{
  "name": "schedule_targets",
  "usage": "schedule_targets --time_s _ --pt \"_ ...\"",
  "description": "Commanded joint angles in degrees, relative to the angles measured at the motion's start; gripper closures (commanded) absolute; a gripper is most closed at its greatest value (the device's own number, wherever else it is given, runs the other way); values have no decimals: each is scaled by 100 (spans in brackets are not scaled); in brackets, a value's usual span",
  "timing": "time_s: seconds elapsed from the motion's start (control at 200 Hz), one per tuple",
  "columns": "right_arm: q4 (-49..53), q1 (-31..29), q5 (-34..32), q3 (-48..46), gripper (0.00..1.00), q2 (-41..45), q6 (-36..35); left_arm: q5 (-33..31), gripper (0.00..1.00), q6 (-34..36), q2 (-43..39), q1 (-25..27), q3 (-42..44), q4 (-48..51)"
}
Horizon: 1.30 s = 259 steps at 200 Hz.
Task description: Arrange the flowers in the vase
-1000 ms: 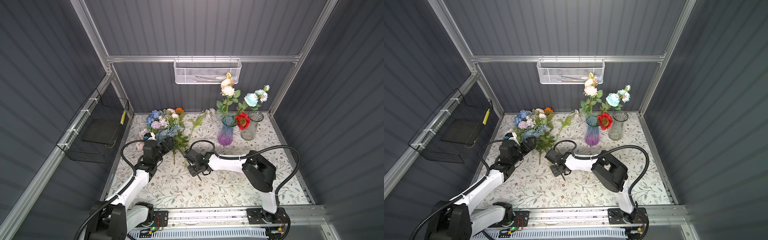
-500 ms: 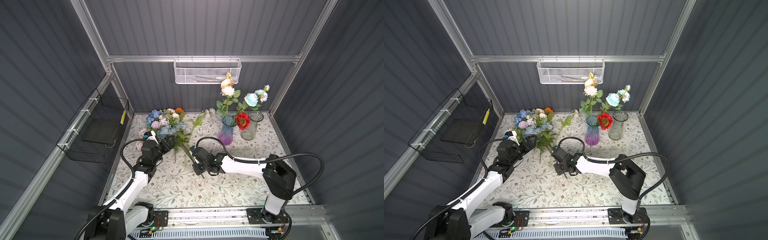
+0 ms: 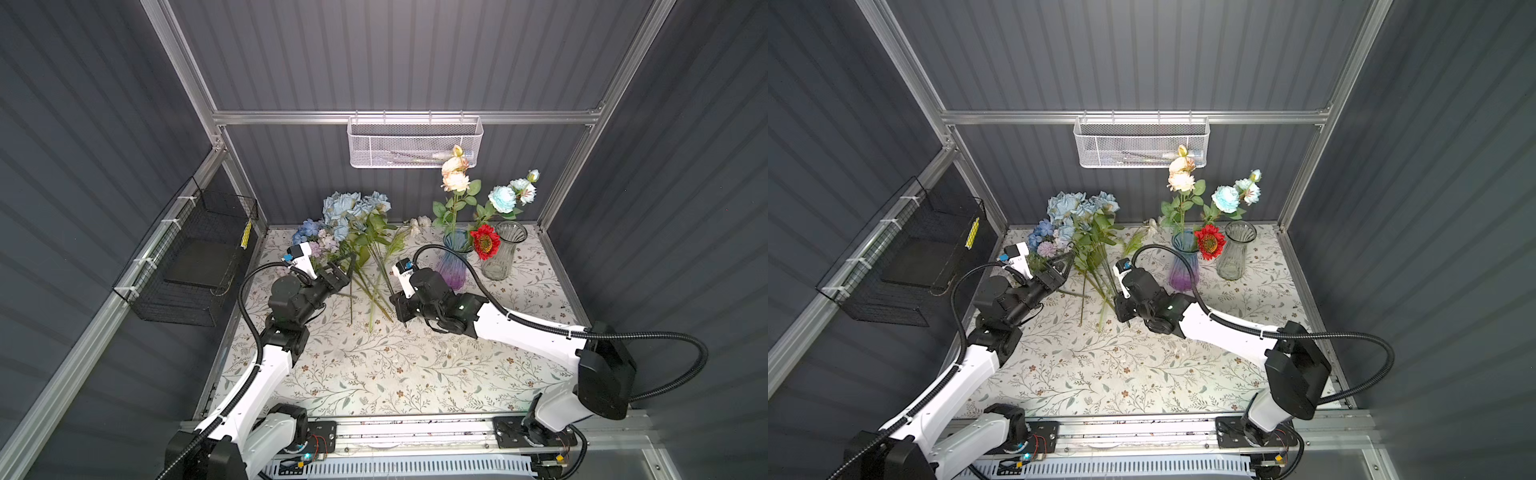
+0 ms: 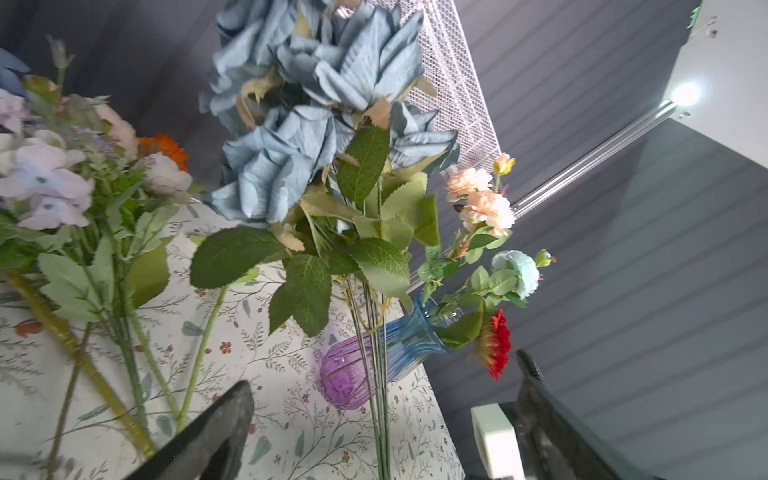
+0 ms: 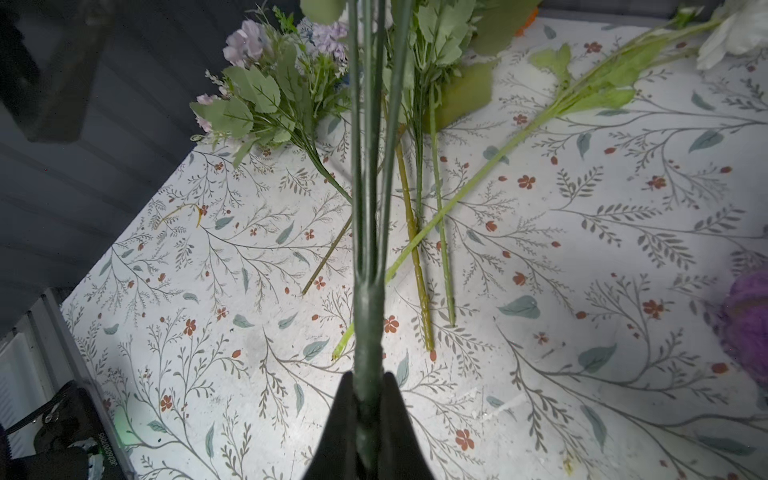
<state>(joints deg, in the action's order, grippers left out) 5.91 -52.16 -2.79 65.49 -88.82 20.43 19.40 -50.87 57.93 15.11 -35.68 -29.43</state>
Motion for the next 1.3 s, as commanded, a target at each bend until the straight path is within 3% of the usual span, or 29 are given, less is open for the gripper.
schedule_targets --time_s 0.0,0.145,0.435,0.66,0.89,1.111,1.226,1.291 --pt "-301 -4 -72 242 100 136 -286 367 3 -71 214 338 -216 -527" --pt "-511 -26 116 154 100 264 -543 374 10 135 626 787 -405 -485" --pt "-1026 -169 511 -401 100 598 -879 366 34 16 1017 826 -449 -851" --pt "-958 -208 376 -538 100 568 -971 400 61 -61 1123 835 -450 -1046" --pt "-942 -259 279 -589 100 489 -1072 370 97 -63 1146 844 -444 -1043" --pt "-1069 -259 182 -729 100 542 -1043 265 100 7 1110 861 -414 -986" --pt "-1231 -212 185 -919 54 733 -933 51 100 103 1103 909 -328 -1003" --pt "-1240 -144 174 -1054 37 887 -855 -155 100 185 1089 935 -270 -995"
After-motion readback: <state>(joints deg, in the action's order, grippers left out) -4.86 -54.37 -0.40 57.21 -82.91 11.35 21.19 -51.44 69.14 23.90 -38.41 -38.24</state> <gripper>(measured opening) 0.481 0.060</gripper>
